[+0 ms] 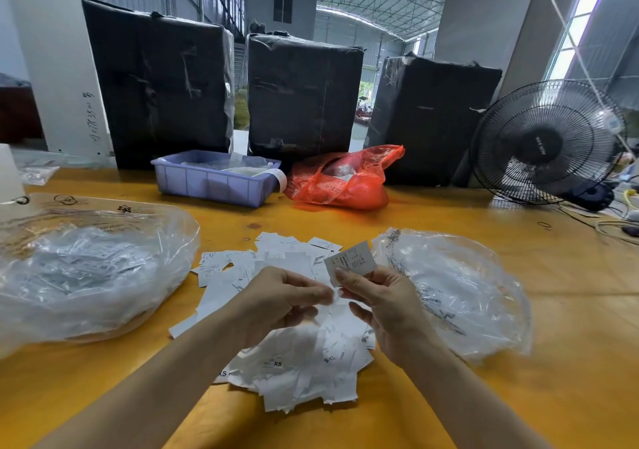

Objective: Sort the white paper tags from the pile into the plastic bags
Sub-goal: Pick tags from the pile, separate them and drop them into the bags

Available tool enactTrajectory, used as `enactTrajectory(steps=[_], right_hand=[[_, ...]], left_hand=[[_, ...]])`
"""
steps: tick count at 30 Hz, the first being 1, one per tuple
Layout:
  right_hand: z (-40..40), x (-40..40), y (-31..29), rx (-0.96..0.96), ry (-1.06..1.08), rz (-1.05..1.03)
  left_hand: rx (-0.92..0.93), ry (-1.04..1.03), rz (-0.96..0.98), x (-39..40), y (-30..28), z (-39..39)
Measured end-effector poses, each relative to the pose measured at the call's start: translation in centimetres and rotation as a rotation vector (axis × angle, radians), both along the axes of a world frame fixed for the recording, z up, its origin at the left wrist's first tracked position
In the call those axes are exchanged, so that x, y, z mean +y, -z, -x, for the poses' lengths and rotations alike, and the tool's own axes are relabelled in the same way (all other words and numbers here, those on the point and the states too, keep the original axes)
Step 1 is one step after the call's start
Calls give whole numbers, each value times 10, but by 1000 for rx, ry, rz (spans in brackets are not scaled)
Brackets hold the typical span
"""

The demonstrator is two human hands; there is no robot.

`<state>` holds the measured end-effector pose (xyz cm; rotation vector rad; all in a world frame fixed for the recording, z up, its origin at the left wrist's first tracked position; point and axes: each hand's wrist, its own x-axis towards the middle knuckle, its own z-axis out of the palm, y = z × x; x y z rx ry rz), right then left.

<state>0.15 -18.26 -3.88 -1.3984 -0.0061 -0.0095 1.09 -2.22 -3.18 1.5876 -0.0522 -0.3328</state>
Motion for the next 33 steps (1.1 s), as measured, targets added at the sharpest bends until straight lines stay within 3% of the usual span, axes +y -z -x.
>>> enactTrajectory(steps=[13,27,33], right_hand=[[-1,0,4,-38,-30,-50],[-3,-7,2,31,-162,54],[-2,-12,0,35,-259,240]], left_hand=[[21,-17,55,1,2,-2],[-10,-102,51,4,-4,-1],[-50,-125,23,3,-4,-1]])
